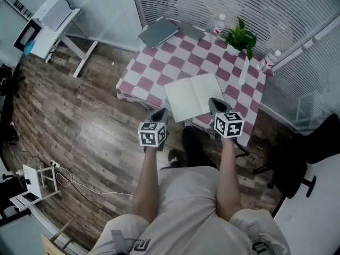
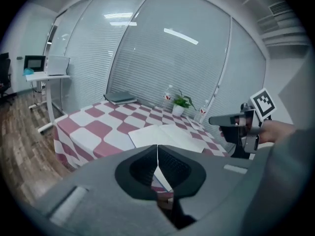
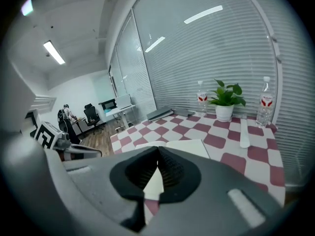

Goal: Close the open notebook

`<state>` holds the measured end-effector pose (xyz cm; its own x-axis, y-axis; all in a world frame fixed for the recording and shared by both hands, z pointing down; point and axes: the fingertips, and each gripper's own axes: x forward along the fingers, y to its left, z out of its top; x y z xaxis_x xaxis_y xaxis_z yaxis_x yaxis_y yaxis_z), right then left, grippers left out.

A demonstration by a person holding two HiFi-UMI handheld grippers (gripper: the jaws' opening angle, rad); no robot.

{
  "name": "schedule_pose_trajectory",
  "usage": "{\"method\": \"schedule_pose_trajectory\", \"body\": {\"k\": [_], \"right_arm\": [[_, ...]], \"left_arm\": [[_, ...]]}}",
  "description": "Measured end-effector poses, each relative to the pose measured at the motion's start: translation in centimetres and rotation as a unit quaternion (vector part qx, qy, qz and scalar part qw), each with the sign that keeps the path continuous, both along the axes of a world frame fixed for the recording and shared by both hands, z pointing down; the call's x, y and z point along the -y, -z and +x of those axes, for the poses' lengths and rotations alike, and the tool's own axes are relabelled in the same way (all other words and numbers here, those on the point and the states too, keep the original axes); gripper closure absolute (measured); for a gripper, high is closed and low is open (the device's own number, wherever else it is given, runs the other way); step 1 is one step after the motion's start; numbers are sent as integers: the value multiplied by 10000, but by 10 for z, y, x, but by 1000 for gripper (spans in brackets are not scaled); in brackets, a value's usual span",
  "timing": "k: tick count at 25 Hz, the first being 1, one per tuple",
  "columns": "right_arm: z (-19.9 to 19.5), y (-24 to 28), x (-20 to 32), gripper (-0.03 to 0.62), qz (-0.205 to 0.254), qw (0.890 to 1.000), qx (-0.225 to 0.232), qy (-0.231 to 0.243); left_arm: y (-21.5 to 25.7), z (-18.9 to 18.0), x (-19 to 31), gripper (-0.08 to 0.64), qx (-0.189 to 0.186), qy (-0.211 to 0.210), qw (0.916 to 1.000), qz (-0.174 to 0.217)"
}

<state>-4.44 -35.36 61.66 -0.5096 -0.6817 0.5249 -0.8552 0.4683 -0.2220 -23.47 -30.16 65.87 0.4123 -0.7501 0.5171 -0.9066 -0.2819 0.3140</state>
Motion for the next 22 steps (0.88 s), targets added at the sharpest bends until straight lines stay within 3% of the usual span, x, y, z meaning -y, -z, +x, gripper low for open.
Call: {"method": "schedule_pose_trajectory", "body": {"k": [5,10,14,17,22], "right_arm": [[4,-59,21,592,-539,9985,-15,-61],[6,-112,26,592,-852,9946,-596,56],[8,-134,30,592,-1024,9902,-934,167],[9,-143,29,591,-1007,9900,-970,180],[8,-145,27,591,-836,9902,-1108,178]], "left_arm": [[-46,10,-3,549,-230,-27,9979,-599],[-76,15,0,548,-644,-94,9927,-1017],[-90,15,2,541,-850,-47,9898,-1144],[-95,19,1,474,-1176,4,9858,-1202],[-95,22,2,428,-1613,184,9795,-1193]]}}
